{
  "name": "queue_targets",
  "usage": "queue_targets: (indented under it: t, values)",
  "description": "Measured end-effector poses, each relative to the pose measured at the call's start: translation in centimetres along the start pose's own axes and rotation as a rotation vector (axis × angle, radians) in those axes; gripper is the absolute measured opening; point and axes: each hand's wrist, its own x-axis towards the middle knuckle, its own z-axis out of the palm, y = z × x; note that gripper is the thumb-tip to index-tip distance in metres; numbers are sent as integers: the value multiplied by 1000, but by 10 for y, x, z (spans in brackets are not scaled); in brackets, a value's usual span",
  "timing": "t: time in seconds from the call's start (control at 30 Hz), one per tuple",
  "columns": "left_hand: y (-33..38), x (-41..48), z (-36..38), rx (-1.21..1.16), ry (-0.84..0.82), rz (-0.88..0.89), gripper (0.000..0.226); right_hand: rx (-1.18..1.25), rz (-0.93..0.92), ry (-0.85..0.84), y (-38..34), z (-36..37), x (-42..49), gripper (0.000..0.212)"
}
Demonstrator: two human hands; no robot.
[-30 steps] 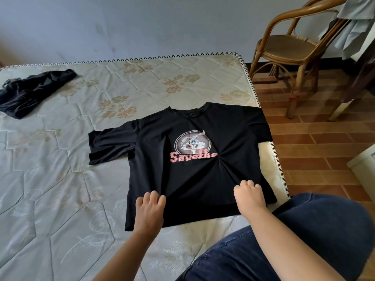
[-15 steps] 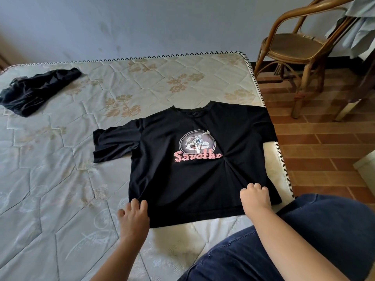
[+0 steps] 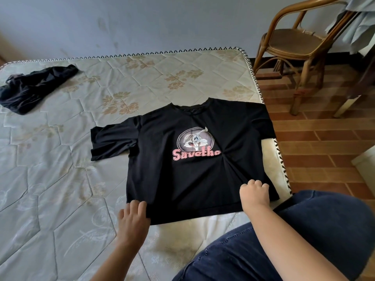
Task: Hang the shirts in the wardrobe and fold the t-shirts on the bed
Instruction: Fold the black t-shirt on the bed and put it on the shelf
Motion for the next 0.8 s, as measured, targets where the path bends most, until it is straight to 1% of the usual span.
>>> queue_targets:
  t: [0.07, 0.13, 0.23, 0.33, 0.47, 0.53, 0.6, 0.67, 0.73, 0.8]
  values:
    - [0, 0, 1, 23, -104, -108, 47, 24, -49, -7, -1, 1, 0, 38]
    - [-2, -2, 1, 43, -133, -118, 54, 44, -97, -2, -2, 1, -1, 39]
    - [-8, -5, 1, 59, -112, -109, 57, 59, -134, 4, -5, 1, -2, 38]
    - [-12, -9, 4, 73, -130, -131, 59, 80, -132, -7, -4, 1, -1, 41]
    - [6, -4, 2, 30, -116, -146, 51, 136, -85, -19, 2, -2, 1, 48]
    - [29, 0, 0, -10, -94, -50, 42, 152, -47, -28, 8, -3, 3, 52]
    - [58, 8, 1, -53, -78, 106, 29, 158, -19, -38, 16, -2, 5, 53]
    - [91, 20, 2, -101, -115, 233, 20, 167, -14, -50, 26, -1, 8, 52]
    - [121, 35, 2, -91, -186, 343, 13, 192, -49, -60, 34, 2, 9, 48]
    - [144, 47, 3, -60, -319, 424, 34, 212, -88, -65, 37, 4, 9, 44]
